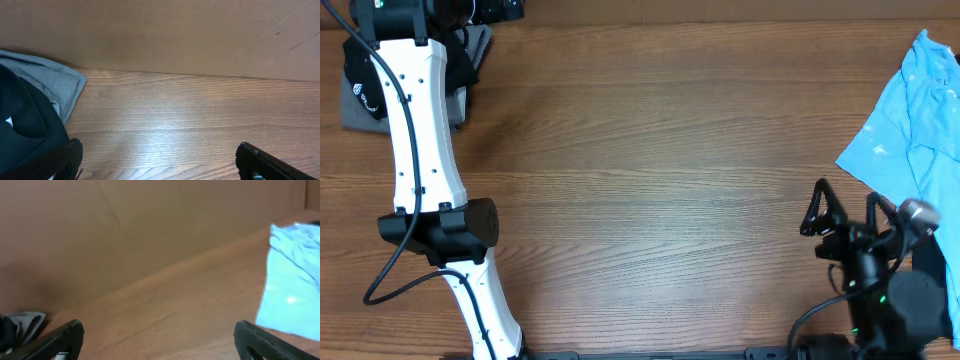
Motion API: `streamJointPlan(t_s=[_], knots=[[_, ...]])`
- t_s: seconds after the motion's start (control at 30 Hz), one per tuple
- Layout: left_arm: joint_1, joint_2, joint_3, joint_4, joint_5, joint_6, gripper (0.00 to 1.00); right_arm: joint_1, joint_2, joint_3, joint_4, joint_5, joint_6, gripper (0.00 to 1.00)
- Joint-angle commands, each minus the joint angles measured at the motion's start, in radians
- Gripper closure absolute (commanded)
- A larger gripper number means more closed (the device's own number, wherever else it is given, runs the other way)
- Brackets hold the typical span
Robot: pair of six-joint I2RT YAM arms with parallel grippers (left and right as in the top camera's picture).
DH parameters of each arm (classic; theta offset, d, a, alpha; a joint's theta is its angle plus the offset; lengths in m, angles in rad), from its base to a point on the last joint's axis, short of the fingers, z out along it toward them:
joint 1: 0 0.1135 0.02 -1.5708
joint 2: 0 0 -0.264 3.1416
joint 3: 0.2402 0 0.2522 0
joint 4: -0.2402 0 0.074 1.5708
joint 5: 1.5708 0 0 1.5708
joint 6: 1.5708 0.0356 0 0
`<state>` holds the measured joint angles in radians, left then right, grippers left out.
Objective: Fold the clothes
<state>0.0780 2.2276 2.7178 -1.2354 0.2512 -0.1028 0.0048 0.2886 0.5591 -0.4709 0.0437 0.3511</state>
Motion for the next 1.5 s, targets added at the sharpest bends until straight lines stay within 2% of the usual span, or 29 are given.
streamJointPlan(t_s=[0.0, 0.27, 0.8, 1.17, 1.47], knots=[[0.0, -0.002, 0.0, 0.0, 0.004, -0.01, 0.0, 0.011, -0.105, -0.132, 0.08, -0.019, -0.006, 0.0], [0.0, -0.002, 0.0, 0.0, 0.005, -0.01, 0.0, 0.016, -0.288, -0.348, 0.222, -0.018, 0.02, 0.0], [0.001, -0.002, 0.0, 0.0, 0.004, -0.01, 0.0, 0.039, -0.286, -0.543, 0.504, 0.045, 0.019, 0.0], [0.0, -0.002, 0.0, 0.0, 0.005, -0.01, 0.0, 0.04, -0.286, -0.551, 0.397, 0.045, 0.015, 0.0], [0.0, -0.002, 0.0, 0.0, 0.005, -0.01, 0.0, 0.04, -0.284, -0.551, 0.397, 0.045, 0.015, 0.0]])
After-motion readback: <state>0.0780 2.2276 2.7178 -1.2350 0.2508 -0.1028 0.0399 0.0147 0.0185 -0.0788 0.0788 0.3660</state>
